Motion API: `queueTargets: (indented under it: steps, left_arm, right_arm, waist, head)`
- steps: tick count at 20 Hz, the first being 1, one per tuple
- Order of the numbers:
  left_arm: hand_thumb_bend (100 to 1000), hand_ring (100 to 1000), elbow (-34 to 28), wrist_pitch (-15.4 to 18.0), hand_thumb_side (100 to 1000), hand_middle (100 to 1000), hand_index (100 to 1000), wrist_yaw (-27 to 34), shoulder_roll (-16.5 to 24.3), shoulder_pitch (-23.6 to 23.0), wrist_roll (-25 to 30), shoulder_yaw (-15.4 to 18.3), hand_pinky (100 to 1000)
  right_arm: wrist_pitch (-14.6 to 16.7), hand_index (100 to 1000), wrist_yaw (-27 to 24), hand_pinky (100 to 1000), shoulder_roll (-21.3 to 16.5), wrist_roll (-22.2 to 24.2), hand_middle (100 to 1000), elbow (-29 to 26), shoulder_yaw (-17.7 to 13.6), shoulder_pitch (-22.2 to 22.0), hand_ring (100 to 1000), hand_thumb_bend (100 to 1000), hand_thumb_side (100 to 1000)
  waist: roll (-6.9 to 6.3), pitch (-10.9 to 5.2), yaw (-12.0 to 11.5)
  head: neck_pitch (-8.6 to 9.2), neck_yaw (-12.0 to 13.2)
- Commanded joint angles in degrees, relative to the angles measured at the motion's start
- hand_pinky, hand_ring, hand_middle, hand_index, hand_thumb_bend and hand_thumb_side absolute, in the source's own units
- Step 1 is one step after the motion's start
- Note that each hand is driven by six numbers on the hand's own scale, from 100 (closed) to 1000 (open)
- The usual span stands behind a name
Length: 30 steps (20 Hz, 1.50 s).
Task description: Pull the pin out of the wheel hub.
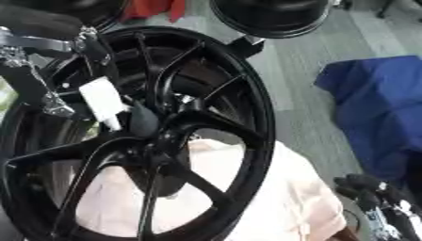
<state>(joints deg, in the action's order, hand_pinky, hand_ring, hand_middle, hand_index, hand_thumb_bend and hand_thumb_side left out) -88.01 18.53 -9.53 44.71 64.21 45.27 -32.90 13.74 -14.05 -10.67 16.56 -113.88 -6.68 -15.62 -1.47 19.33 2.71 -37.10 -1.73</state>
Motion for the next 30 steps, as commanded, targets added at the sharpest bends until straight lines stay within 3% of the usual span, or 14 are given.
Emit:
queueTargets:
  steps: [1, 4, 8, 9, 10, 17, 20, 24, 25, 26, 29, 30]
  left_arm:
    - [286, 504, -1.07, 5.85, 100, 322, 535, 1.12, 0.68, 1.89, 6.7, 2.27, 809]
    - [258, 477, -1.11, 4.78, 100, 302, 525, 1.72, 0.47, 2.29, 6.7, 3.29, 801]
    - [209, 427, -0.79, 2.34, 100, 267, 512, 3.71, 0.11, 4.06, 6.7, 7.32, 792]
    - [100, 414, -0.58, 1.65, 100, 258, 508, 4.25, 0.04, 4.65, 6.7, 8.65, 790]
    - [183, 408, -0.34, 0.95, 100, 249, 504, 4.73, 0.02, 5.19, 6.7, 9.94, 787]
    - [112, 367, 3.77, -4.32, 100, 211, 500, 7.9, 3.21, 5.3, 2.54, 20.39, 784]
    - [108, 374, 5.84, -5.3, 100, 213, 509, 8.33, 7.96, 1.18, -1.73, 25.32, 789]
    - [131, 412, 6.5, -5.67, 100, 253, 553, 9.62, 14.91, -8.62, -7.08, 31.44, 804]
    - [230, 437, 6.6, -5.78, 100, 273, 574, 9.82, 16.17, -11.22, -8.15, 32.62, 810]
    - [183, 454, 6.81, -5.91, 100, 293, 592, 9.85, 17.19, -13.78, -9.07, 33.65, 817]
    - [253, 579, 7.63, -6.37, 100, 468, 747, 9.61, 18.85, -19.84, -8.88, 35.15, 870]
    - [358, 695, 7.95, -6.57, 100, 584, 855, 9.47, 19.12, -21.37, -7.65, 35.35, 903]
  right_arm:
    - [-0.35, 755, -0.51, 829, -0.39, -0.07, 651, -0.72, -0.1, 0.08, 818, 100, 513]
    - [-0.45, 755, -0.65, 829, -0.36, -0.04, 651, -0.72, -0.14, 0.05, 818, 100, 518]
    - [-0.34, 755, -0.71, 830, -0.1, -0.07, 651, -0.72, -0.21, -0.08, 818, 100, 526]
    - [-0.32, 756, -0.73, 830, -0.02, -0.09, 651, -0.72, -0.22, -0.11, 819, 100, 528]
    - [-0.32, 756, -0.74, 830, 0.04, -0.1, 651, -0.72, -0.22, -0.13, 819, 100, 532]
    - [0.01, 756, -0.55, 831, 0.64, -0.38, 652, -0.72, -0.54, -0.82, 819, 100, 539]
    - [0.54, 756, -0.65, 831, 0.89, -0.71, 652, -0.72, -0.92, -1.22, 819, 100, 538]
    - [1.17, 756, -1.09, 831, 1.21, -1.14, 652, -0.72, -1.42, -1.45, 819, 100, 536]
    - [1.24, 756, -1.34, 831, 1.21, -1.19, 652, -0.72, -1.51, -1.46, 819, 100, 535]
    - [1.25, 756, -1.62, 831, 1.19, -1.15, 652, -0.72, -1.55, -1.48, 819, 100, 537]
    - [1.34, 756, -2.43, 832, 1.1, -0.9, 652, -0.72, -1.64, -1.67, 819, 100, 535]
    - [1.46, 756, -2.75, 832, 1.05, -0.81, 652, -0.72, -1.68, -1.76, 819, 100, 534]
  waist:
    - [-0.03, -0.88, 0.1]
    - [0.0, -0.88, 0.11]
    - [0.23, -0.93, 0.02]
    - [0.31, -0.95, -0.02]
    - [0.39, -0.96, -0.07]
    - [0.89, -1.44, -1.17]
    - [1.08, -1.64, -1.97]
    - [1.42, -1.76, -2.77]
    - [1.52, -1.81, -2.91]
    - [1.67, -1.88, -3.05]
    - [2.07, -2.17, -3.29]
    - [2.18, -2.29, -3.36]
  head:
    - [0.81, -0.15]
    - [0.84, -0.14]
    - [0.87, -0.2]
    - [0.89, -0.22]
    - [0.9, -0.24]
    - [0.45, -0.92]
    - [0.18, -1.77]
    - [0.35, -2.96]
    - [0.44, -3.19]
    - [0.54, -3.39]
    - [0.7, -3.64]
    - [0.66, -3.59]
